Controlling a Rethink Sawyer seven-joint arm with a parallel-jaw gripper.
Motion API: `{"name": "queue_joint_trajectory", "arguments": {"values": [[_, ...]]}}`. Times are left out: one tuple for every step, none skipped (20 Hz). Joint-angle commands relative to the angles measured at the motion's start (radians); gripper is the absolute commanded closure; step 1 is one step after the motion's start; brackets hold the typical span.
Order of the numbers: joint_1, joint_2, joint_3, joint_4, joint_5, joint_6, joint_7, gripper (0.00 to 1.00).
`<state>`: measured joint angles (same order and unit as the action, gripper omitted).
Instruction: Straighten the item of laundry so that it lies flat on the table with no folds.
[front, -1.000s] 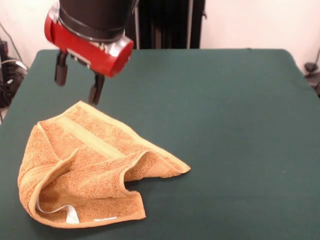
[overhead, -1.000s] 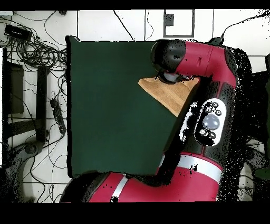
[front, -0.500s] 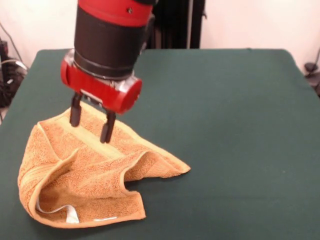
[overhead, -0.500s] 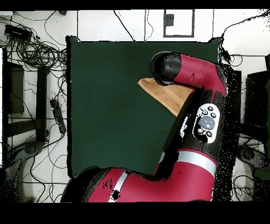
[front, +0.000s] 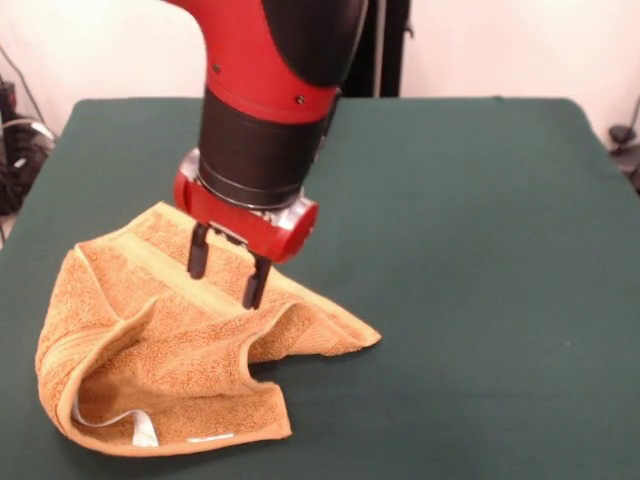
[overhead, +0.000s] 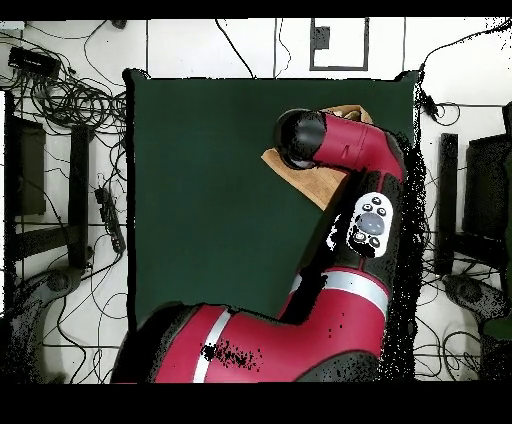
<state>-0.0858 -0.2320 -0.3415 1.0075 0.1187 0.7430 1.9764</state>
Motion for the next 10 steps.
{"name": "queue_joint_trajectory", "arguments": {"values": [[0.055, 0.071, 0.078, 0.084, 0.045, 0.110, 0.234, 0.00], [0.059, 0.079, 0.072, 0.066, 0.038, 0.126, 0.225, 0.00], [0.064, 0.088, 0.062, 0.041, 0.026, 0.144, 0.212, 0.00], [0.066, 0.099, 0.054, 0.010, 0.019, 0.178, 0.200, 0.00], [0.067, 0.109, 0.050, -0.020, 0.010, 0.206, 0.181, 0.00], [0.064, 0.121, 0.047, -0.057, 0.002, 0.248, 0.158, 0.00], [0.062, 0.136, 0.043, -0.097, -0.003, 0.296, 0.141, 0.00], [0.058, 0.148, 0.041, -0.130, -0.002, 0.344, 0.132, 0.00], [0.054, 0.162, 0.038, -0.166, -0.001, 0.402, 0.126, 0.00], [0.046, 0.172, 0.046, -0.190, 0.010, 0.467, 0.129, 0.00]]}}
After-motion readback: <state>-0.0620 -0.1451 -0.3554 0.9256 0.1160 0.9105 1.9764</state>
